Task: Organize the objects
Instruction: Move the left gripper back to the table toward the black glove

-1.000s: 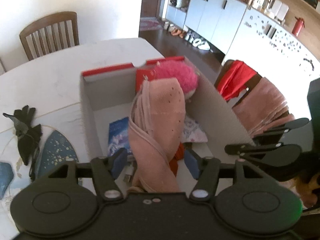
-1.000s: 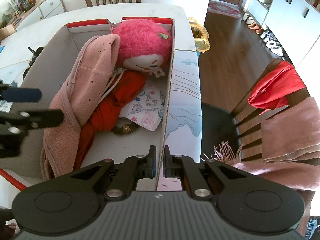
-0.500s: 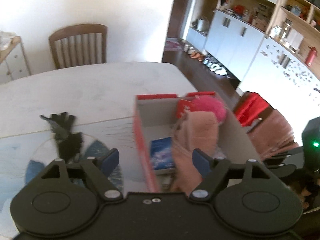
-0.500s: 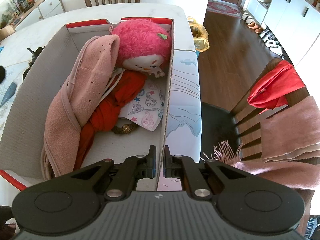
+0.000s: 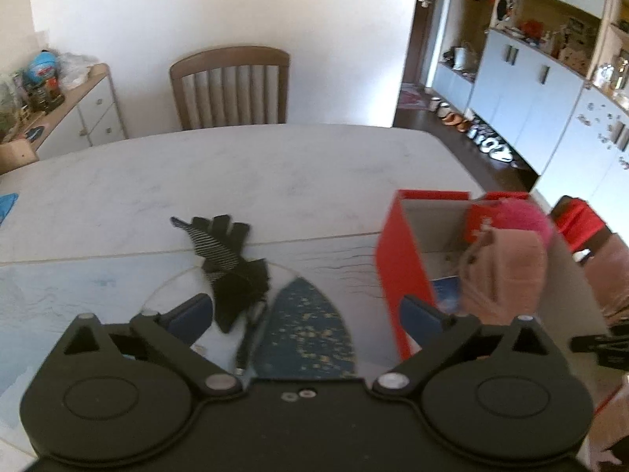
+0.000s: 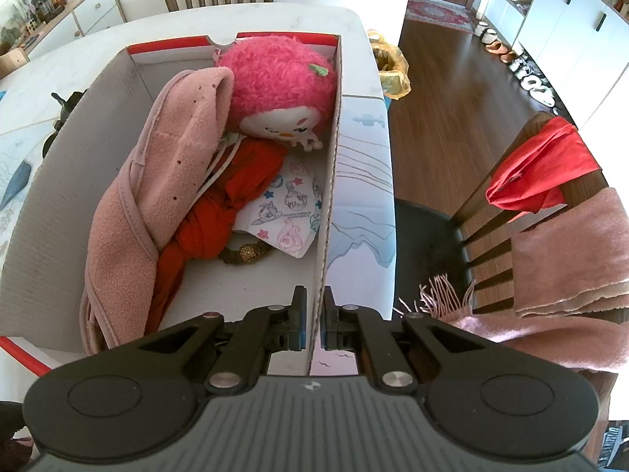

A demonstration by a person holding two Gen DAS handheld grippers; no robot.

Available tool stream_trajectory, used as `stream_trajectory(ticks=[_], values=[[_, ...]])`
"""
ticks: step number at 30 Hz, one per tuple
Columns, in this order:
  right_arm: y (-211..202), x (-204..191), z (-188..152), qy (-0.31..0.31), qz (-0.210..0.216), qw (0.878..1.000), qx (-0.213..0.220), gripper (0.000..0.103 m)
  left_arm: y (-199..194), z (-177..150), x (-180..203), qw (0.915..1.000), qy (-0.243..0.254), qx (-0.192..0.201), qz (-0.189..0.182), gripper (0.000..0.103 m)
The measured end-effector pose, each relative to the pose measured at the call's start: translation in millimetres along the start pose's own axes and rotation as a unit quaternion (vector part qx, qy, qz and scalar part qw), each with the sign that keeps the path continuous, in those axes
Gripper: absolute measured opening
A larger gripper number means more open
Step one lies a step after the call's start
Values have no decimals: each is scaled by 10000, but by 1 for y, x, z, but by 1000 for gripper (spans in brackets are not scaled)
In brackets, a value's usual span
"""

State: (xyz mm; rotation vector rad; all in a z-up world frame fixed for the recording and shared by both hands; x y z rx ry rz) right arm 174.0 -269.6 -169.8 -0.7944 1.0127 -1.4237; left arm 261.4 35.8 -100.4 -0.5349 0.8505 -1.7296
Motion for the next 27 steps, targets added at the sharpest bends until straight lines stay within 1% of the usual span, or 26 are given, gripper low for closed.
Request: stream_trajectory(ticks=[3, 6, 11, 15, 18, 23, 25, 27], values=[[1, 0, 0, 7, -12, 10000, -19, 6, 16, -6, -10, 9999, -23, -70, 148, 101], [2, 0, 0, 19, -23, 10000, -48, 6, 35, -15, -18, 9996, -74, -181, 214, 101], [5, 0, -2, 33, -53, 9999, -113, 6, 65, -32, -22, 9990, -93, -413, 156, 101], [7, -1, -2, 39, -75, 9999, -145, 6, 82, -44, -27, 9985, -167, -508, 148, 101], [8, -1, -2, 44, -91, 9998, -166, 6, 90, -50, -31, 9978, -253, -583, 165, 96], [9, -1, -3, 58, -117, 9997, -202, 6, 96, -53, -37, 9977, -281, -595, 179, 89], [10, -1, -3, 61, -122, 9997, -216, 6, 99, -54, -40, 9974, -304, -629, 195, 81], [10, -2, -3, 49, -122, 9997, -220, 6, 102, -56, -42, 9969, -331, -681, 216, 77]])
Point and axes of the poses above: each gripper's, at about its wrist camera, not at the fingertips, and y roughly the way its jaws point, x to its right, z to its top, the point moved 8 cm from there along y, roughly the way its jaws point, and after that the axes turned 7 degrees about y, right-handed, at the moved point
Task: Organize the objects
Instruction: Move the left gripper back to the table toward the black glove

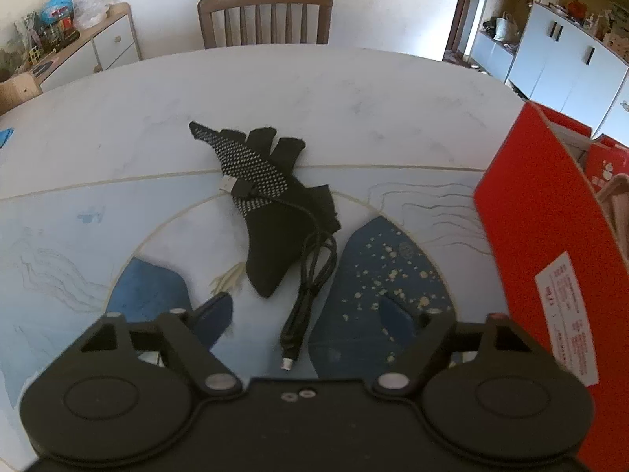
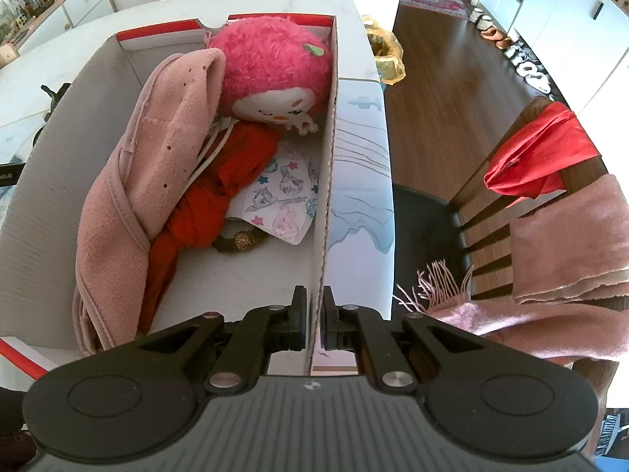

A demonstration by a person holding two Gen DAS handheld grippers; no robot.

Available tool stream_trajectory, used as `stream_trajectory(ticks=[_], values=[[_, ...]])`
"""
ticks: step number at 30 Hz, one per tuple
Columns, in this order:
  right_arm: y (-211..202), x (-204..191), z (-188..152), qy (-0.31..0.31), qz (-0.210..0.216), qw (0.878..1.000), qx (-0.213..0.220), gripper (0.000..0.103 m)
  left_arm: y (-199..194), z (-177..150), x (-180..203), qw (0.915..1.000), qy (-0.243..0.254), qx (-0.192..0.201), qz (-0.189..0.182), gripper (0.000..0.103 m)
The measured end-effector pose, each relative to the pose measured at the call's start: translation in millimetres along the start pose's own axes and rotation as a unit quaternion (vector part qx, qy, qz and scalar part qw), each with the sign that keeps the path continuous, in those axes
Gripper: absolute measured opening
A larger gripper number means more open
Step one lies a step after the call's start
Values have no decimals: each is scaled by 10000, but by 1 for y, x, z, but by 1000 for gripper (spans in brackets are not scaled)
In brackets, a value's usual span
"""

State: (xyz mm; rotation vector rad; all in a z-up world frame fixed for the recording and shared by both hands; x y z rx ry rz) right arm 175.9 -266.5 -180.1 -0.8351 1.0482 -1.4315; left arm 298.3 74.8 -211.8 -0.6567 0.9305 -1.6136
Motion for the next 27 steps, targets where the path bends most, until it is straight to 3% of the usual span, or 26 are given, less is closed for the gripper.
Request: stream_trajectory(ticks=[5, 13, 17, 23, 27], values=[[0, -1, 0, -7, -1, 10000, -8, 6, 4, -2, -1, 10000, -44, -33, -29, 65], [0, -1, 1, -22, -3, 10000, -4, 6, 6, -5, 2, 9999, -23, -102, 11, 37], [0, -1, 1, -29, 0, 10000, -2, 6, 7, -5, 5, 9999, 67, -110, 46, 33], [0, -1, 1, -35, -2, 10000, 3, 6, 8, -2, 7, 9997, 141, -166, 59, 9], [1, -2, 3, -43, 15, 10000, 22, 6, 7, -1, 10, 9995, 256, -159, 80, 5]])
Point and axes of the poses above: each gripper's, at about its wrist camera, not at the fingertips, and y roughly the way its jaws point, x to its right, z to its top, the point moved 8 cm from there along y, roughly the way its jaws point, and after that the axes turned 7 degrees about y, right-handed, at the moved point
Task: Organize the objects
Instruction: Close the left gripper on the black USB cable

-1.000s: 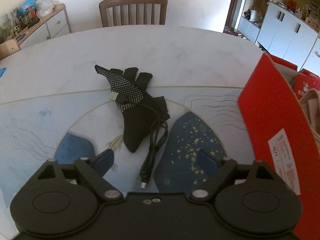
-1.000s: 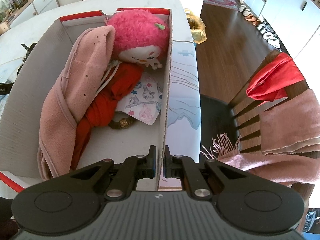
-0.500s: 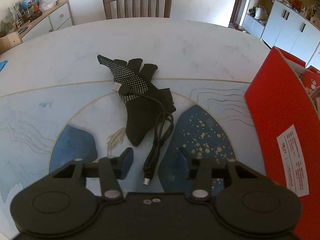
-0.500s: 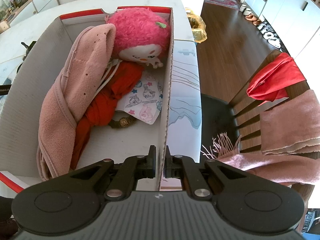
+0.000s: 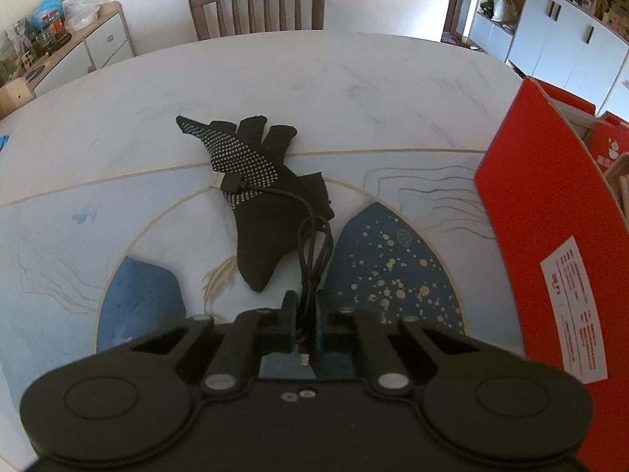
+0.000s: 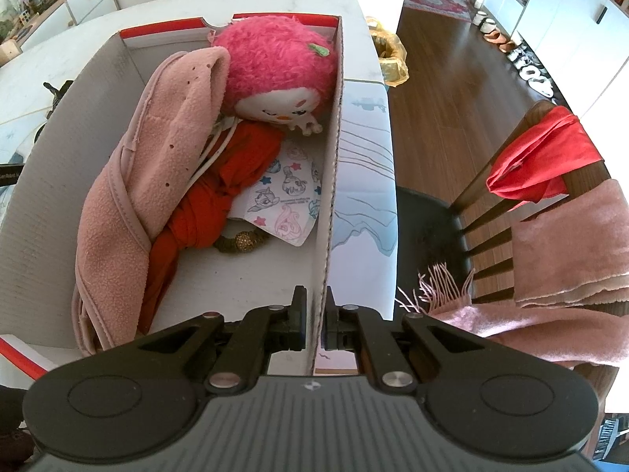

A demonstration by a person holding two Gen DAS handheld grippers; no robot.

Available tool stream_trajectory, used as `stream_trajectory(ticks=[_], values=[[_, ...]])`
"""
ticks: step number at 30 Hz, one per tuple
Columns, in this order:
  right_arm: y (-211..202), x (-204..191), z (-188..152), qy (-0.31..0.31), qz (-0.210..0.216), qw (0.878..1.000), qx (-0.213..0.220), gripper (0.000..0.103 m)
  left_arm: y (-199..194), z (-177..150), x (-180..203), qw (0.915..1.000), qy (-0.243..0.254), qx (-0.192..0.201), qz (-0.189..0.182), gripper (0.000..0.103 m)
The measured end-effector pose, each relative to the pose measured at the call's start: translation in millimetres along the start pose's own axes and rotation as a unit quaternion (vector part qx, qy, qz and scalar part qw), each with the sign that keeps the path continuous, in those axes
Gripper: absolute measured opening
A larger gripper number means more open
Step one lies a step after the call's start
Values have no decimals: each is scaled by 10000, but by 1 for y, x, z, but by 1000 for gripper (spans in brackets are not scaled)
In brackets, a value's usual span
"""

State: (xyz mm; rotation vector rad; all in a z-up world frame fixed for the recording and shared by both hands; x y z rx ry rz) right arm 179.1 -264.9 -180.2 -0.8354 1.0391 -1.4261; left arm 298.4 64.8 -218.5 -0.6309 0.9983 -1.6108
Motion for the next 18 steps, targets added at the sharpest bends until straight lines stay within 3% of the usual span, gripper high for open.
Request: stream_trajectory(ticks=[8, 18], values=[[0, 0, 0, 3, 8, 10000, 6, 6, -17, 5, -1, 9995, -195, 250, -4, 4], [-1, -2, 2, 3, 25, 10000, 34, 6, -69, 21, -5, 9949, -521, 839, -182, 3]])
Point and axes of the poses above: each gripper's, at about its wrist camera, not at the fingertips, and y roughly the way its jaws point, x to its right, z to its top, the point moved 8 cm from there along y, roughly the way its jaws point, and after that the axes turned 7 degrees about y, right-handed, at the moved point
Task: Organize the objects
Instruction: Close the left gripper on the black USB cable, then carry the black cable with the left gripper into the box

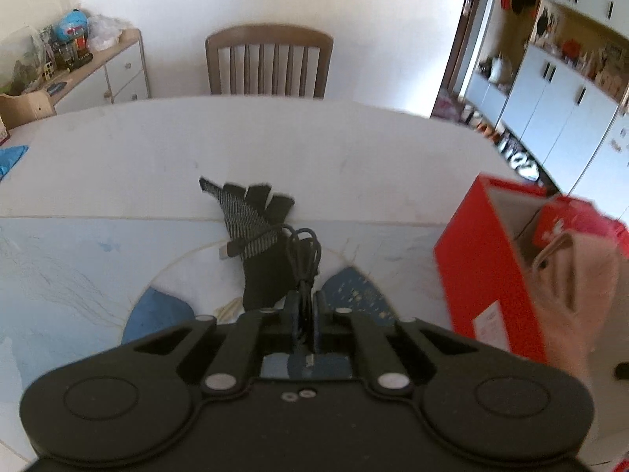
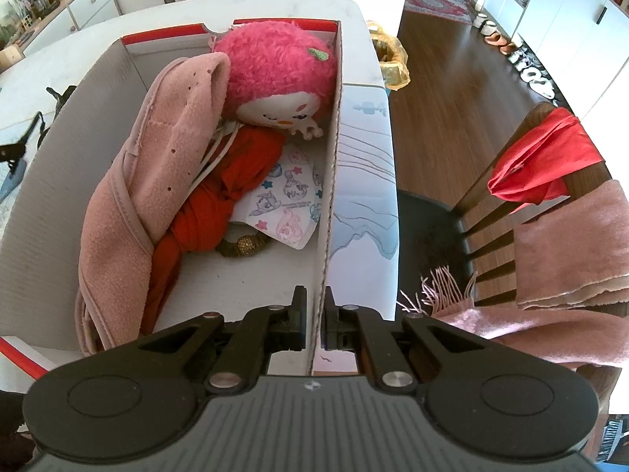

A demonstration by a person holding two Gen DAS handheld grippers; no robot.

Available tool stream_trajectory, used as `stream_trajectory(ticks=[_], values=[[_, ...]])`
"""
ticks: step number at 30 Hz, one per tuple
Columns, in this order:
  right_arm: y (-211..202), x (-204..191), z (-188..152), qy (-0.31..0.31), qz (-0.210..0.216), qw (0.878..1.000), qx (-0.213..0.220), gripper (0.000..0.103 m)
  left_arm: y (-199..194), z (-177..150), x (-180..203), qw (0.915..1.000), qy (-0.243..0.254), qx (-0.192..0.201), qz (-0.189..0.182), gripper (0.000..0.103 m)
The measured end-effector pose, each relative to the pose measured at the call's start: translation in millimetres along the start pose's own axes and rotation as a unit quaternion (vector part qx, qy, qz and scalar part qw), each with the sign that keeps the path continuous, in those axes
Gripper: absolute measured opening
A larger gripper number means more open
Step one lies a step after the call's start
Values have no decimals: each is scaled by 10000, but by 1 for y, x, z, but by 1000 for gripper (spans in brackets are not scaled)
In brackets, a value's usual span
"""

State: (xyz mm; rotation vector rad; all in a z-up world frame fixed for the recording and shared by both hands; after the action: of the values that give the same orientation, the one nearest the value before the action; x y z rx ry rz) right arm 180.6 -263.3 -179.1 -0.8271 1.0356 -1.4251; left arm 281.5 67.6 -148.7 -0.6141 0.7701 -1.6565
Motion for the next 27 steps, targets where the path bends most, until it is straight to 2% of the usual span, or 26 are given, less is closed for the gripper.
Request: stream_trajectory(ticks=[5, 13, 19, 27], values=[[0, -2, 1, -15, 9, 10000, 13, 6, -30, 11, 11, 9994, -8, 278, -228, 3], [0, -3, 3, -21, 37, 9999, 114, 6, -73, 28, 59, 9944, 294, 593, -824, 3], [0, -6, 6, -26, 88, 9998, 160, 6, -95, 33, 111, 9854, 658, 714, -1399, 3], [-9, 1, 1, -27, 186, 9996, 233, 6, -100, 25, 173, 9704, 1175, 708, -1985, 4]])
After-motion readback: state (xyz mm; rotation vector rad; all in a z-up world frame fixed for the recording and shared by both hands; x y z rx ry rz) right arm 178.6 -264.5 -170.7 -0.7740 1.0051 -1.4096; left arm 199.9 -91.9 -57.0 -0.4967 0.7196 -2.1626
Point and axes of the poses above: each gripper's, at about its wrist camera, not at the fingertips, and y roughly the way its jaws point, x to its right, z to its top, the point moved 8 cm from there along y, roughly the way its jaws point, and after that the axes turned 7 degrees about y, right-handed, at the moved point
